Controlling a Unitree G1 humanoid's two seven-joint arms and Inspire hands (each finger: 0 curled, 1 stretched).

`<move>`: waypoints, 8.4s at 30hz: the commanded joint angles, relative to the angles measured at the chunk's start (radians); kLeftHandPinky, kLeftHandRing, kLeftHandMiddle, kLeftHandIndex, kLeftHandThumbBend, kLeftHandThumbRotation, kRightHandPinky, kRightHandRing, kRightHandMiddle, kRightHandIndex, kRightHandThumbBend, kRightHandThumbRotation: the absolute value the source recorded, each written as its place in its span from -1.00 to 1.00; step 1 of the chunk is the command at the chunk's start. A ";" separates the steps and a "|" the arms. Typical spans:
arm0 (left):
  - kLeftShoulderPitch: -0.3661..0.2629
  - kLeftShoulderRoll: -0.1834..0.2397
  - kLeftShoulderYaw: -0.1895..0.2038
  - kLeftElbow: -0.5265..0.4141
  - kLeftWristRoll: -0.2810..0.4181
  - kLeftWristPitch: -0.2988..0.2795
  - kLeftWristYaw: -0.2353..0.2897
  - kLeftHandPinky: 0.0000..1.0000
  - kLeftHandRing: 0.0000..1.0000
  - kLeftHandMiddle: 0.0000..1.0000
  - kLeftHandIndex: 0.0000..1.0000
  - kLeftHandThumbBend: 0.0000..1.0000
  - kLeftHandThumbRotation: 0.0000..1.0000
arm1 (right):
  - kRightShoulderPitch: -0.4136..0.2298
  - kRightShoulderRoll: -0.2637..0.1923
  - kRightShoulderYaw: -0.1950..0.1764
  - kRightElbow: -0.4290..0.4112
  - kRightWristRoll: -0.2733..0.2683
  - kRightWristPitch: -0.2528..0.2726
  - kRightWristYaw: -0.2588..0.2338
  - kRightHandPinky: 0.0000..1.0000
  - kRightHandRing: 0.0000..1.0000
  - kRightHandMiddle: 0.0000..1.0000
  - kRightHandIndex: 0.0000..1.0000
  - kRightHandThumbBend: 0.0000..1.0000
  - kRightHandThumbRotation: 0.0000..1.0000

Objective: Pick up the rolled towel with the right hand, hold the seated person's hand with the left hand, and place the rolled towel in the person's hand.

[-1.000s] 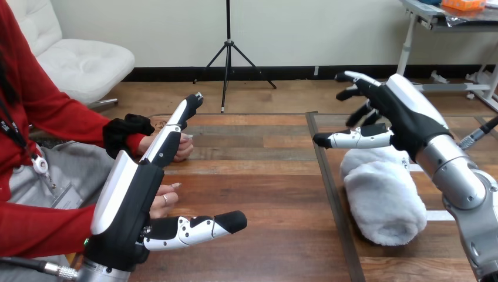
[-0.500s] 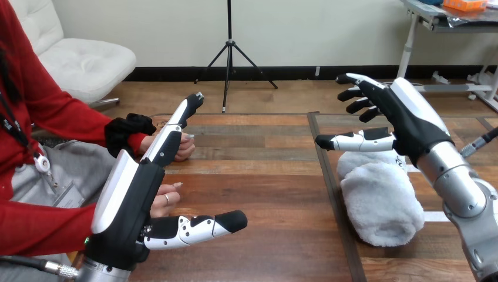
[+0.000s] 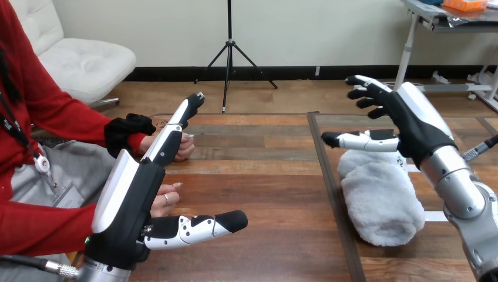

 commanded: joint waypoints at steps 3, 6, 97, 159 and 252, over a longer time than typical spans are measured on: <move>-0.049 0.012 0.002 -0.013 -0.031 0.003 -0.010 0.83 0.89 0.91 0.92 1.00 0.17 | -0.129 -0.024 0.002 0.050 -0.042 0.037 -0.053 0.41 0.60 0.71 0.82 1.00 0.07; -0.050 0.012 0.004 -0.012 -0.030 -0.001 -0.011 0.83 0.89 0.91 0.92 1.00 0.16 | -0.143 -0.029 0.009 0.064 -0.061 0.069 -0.052 0.34 0.55 0.70 0.84 1.00 0.12; -0.019 -0.019 -0.040 -0.026 -0.048 -0.013 -0.022 0.93 0.91 0.90 0.93 1.00 0.15 | -0.703 0.078 0.573 0.834 -0.493 0.328 0.488 0.70 0.98 1.00 0.93 1.00 1.00; 0.024 -0.029 -0.031 -0.074 -0.036 -0.006 -0.019 0.92 0.92 0.93 0.95 1.00 0.15 | -0.646 0.202 0.602 0.826 -0.448 0.437 0.282 -0.43 -0.12 0.11 0.37 0.86 -0.05; 0.030 -0.006 0.021 -0.096 -0.029 0.030 -0.030 0.86 0.90 0.91 0.92 1.00 0.12 | -0.153 0.190 -0.027 0.371 0.198 -0.310 -0.286 -0.53 -0.40 -0.16 -0.12 0.65 -1.00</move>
